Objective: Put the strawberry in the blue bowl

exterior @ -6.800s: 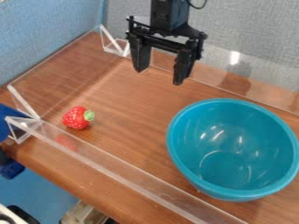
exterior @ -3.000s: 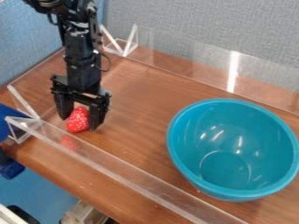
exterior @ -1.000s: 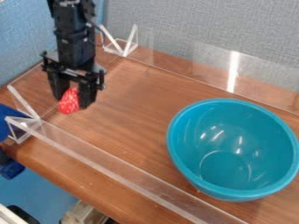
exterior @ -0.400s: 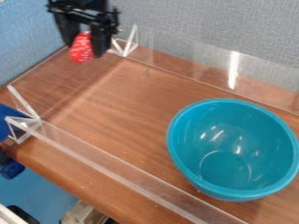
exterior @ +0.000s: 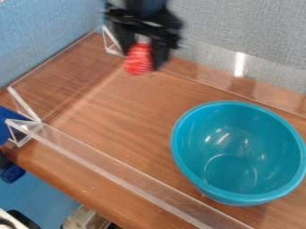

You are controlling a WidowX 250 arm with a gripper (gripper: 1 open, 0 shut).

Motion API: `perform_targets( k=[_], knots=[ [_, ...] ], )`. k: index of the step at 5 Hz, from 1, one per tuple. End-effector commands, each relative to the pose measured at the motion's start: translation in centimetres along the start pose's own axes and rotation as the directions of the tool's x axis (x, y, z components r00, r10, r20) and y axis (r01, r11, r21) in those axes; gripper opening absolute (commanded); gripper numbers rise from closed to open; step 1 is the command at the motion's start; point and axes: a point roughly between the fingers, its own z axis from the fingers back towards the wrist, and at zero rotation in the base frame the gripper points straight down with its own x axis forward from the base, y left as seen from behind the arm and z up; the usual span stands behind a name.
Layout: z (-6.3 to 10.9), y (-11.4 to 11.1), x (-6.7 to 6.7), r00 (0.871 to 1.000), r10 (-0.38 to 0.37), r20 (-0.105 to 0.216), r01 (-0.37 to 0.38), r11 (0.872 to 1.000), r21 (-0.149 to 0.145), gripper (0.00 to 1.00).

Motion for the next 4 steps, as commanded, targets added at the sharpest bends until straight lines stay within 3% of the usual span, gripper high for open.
perform_targets(
  k=[1, 3, 4],
  knots=[
    [1.3, -2.5, 2.7, 0.997, -0.04, 0.067, 0.04, 0.999, -0.001, 0.0],
    [0.1, 4.5, 1.7, 0.996, 0.09, 0.027, -0.091, 0.995, 0.03, 0.0],
    [0.1, 1.8, 3.1, 0.999, 0.037, 0.038, -0.037, 0.999, 0.012, 0.0]
  ],
)
